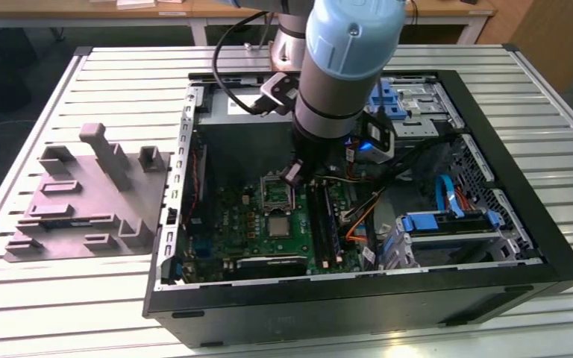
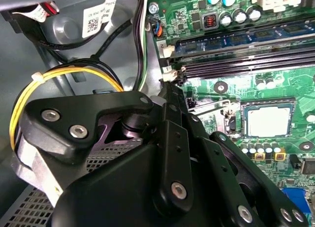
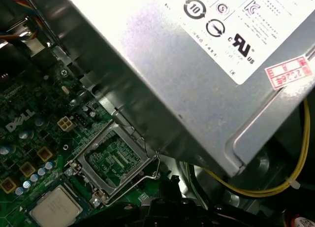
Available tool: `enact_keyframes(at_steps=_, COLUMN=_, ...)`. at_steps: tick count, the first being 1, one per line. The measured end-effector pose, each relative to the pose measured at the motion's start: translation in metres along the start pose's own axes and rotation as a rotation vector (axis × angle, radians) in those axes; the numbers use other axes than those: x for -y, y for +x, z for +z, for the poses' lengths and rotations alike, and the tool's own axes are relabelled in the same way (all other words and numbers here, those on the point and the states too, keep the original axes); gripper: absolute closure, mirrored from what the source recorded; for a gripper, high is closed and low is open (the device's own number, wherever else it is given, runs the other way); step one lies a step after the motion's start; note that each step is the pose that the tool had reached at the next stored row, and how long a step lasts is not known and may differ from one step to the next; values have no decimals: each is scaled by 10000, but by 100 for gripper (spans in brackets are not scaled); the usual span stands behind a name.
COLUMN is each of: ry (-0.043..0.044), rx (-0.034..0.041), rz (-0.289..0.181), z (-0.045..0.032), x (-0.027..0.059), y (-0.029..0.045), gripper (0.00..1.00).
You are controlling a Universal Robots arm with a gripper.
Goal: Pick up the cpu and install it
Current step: 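Close the cpu cover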
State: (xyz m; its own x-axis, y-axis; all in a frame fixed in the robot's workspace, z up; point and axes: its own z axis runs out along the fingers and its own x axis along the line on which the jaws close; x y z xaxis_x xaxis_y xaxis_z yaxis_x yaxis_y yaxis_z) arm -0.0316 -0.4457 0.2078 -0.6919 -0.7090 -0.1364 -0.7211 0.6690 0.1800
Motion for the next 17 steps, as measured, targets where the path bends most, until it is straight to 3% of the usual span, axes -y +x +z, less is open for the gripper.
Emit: enact_keyframes(at_steps=17, ry=-53, rx=56, rz=-3, z=63, x=-57, y=13, gripper=89)
